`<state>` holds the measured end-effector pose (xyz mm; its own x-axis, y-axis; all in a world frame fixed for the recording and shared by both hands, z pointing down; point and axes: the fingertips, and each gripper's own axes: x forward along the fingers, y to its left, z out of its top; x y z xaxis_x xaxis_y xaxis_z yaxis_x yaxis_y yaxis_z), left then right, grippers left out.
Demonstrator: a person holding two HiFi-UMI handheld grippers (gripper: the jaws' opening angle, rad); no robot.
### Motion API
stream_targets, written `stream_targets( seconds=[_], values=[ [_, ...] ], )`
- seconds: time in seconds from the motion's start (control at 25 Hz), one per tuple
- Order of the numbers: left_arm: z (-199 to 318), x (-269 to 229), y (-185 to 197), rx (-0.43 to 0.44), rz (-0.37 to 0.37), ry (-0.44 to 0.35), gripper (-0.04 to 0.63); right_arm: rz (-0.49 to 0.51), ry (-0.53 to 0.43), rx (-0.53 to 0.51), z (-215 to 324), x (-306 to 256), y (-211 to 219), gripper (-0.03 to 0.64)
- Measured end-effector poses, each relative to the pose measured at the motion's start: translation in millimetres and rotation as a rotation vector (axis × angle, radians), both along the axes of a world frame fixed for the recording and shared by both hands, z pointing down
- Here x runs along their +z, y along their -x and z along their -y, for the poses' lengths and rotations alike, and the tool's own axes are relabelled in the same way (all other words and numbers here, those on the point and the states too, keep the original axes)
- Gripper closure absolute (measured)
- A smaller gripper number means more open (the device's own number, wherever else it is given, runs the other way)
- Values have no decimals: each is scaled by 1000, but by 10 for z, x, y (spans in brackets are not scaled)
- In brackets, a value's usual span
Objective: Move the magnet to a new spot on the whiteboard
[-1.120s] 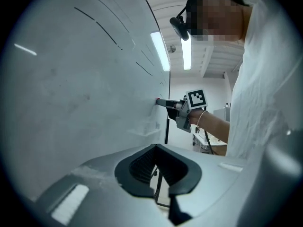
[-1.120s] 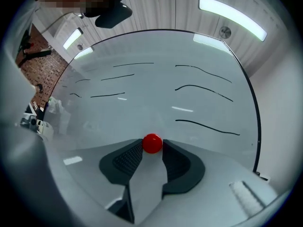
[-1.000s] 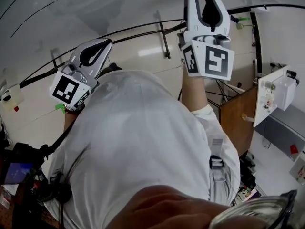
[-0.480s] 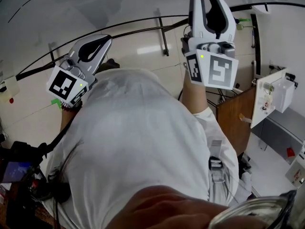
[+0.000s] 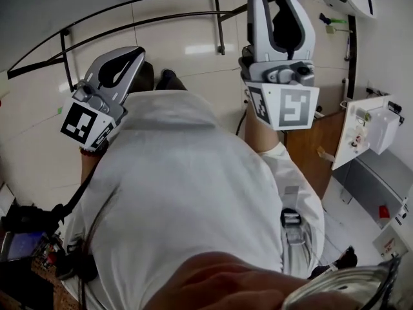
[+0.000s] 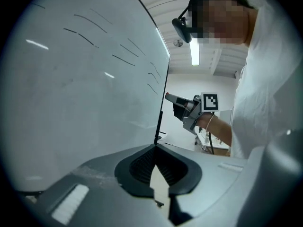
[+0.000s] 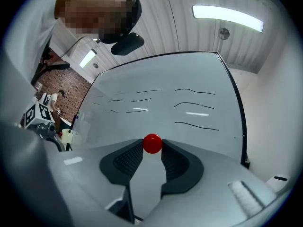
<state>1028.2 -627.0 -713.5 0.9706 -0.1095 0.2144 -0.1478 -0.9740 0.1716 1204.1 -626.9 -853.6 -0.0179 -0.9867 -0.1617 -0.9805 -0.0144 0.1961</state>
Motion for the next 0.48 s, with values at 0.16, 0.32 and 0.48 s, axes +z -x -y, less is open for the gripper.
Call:
stream_targets(
  seconds=[0.16, 0.32, 0.48],
  values=[
    [-199, 6, 125, -28, -18, 3, 595, -10, -25, -10, -282, -64, 75, 491],
    [-239, -130, 302, -24, -53, -15, 595, -9, -49, -31, -581, -97, 321, 491],
    [-376, -261, 446, 17, -140, 17, 595, -17, -46, 27, -786, -106, 478, 491]
  ],
)
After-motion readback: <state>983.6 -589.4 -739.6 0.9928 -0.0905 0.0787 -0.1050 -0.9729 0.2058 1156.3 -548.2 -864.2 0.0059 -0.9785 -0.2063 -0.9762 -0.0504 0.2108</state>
